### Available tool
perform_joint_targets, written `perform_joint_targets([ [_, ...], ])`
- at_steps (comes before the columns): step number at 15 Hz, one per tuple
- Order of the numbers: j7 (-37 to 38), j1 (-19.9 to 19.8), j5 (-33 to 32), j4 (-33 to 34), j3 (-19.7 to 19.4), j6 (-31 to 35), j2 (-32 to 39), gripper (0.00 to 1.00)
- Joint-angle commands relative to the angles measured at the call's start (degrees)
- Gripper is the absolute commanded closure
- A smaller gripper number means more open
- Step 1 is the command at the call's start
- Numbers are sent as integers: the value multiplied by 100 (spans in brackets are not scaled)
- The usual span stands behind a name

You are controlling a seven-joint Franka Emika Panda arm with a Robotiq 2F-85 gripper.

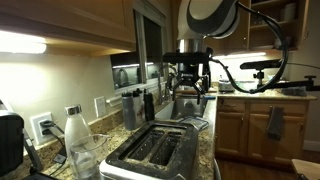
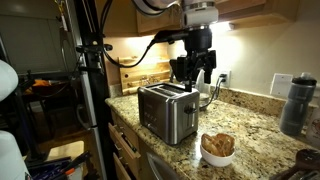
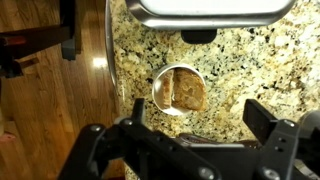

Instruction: Place one slice of bread in each of the two slots on the toaster

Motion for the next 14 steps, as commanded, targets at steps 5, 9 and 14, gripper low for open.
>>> perform_joint_targets([
  [5, 158, 86, 364, -386, -57, 434, 345, 0],
  [9, 183, 131, 526, -548, -63, 613, 532, 0],
  [14, 354, 134, 587, -776, -94, 778, 582, 0],
])
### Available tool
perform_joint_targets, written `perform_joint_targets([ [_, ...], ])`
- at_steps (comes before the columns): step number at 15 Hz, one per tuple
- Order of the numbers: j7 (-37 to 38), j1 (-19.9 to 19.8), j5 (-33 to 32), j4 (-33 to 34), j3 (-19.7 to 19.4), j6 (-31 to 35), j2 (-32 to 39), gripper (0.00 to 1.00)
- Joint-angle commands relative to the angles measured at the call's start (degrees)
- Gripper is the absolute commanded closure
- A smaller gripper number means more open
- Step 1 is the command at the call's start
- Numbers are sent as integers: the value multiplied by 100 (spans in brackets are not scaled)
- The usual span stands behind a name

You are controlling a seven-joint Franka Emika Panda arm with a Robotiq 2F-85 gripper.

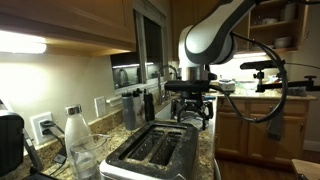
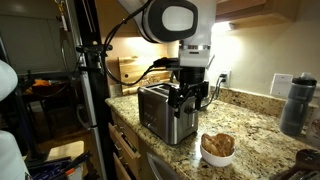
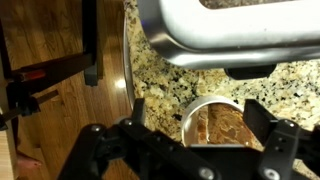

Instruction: Place one slice of bread in each of the two slots on the toaster

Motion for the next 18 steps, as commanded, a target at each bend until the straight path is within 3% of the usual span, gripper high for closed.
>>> perform_joint_targets([
  [1, 343, 53, -3, -292, -78, 247, -120, 0],
  [8, 750, 5, -293, -256, -136, 227, -30, 0],
  [18, 720, -17, -534, 146, -379, 181, 527, 0],
])
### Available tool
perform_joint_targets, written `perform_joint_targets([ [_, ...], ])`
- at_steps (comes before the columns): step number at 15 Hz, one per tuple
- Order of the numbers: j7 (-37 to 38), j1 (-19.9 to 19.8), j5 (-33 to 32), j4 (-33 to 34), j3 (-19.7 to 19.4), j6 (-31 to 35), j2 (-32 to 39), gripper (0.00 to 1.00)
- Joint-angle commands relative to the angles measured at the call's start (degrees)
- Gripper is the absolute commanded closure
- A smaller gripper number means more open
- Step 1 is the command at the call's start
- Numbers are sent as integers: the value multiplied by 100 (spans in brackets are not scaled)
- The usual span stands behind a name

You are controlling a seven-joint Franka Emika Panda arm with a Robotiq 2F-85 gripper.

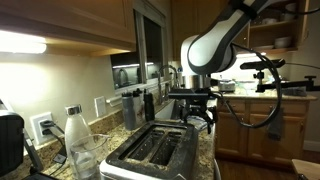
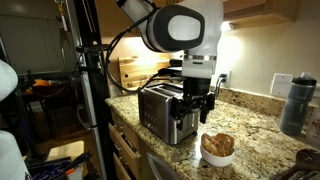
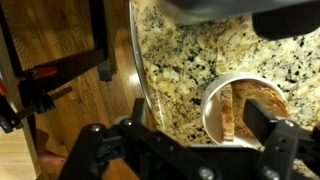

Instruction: Place one slice of bread in each of the two slots on the toaster

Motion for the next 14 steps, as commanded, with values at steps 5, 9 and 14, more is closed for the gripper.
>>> perform_joint_targets([
  [5, 138, 61, -155, 595, -196, 31, 622, 0],
  [9, 116, 114, -132, 970, -244, -14, 980, 0],
  [14, 97, 162, -75, 1175, -301, -29, 1243, 0],
])
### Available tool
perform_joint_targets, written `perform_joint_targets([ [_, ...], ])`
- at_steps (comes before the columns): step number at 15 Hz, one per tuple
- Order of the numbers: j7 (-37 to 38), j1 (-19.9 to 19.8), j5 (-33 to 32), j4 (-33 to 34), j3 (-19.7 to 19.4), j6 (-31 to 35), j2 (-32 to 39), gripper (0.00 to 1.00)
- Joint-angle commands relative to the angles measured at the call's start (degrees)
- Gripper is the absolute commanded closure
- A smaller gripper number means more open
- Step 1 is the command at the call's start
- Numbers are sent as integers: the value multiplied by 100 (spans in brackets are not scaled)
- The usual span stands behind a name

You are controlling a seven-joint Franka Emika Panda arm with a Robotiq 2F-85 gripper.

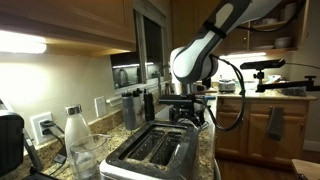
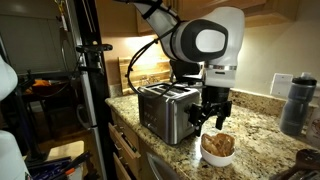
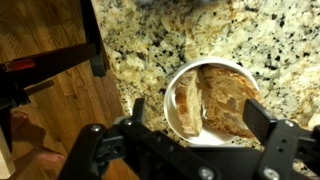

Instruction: Place one slice of bread in each of the two slots on the toaster

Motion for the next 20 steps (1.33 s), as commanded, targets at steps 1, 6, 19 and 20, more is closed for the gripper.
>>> perform_joint_targets([
  [1, 95, 131, -21, 113, -156, -44, 108, 0],
  [6, 122, 136, -74, 123, -235, -71, 80, 5],
  [19, 112, 165, -65, 135, -271, -56, 119, 91],
  [20, 114, 171, -68, 136, -272, -58, 117, 94],
])
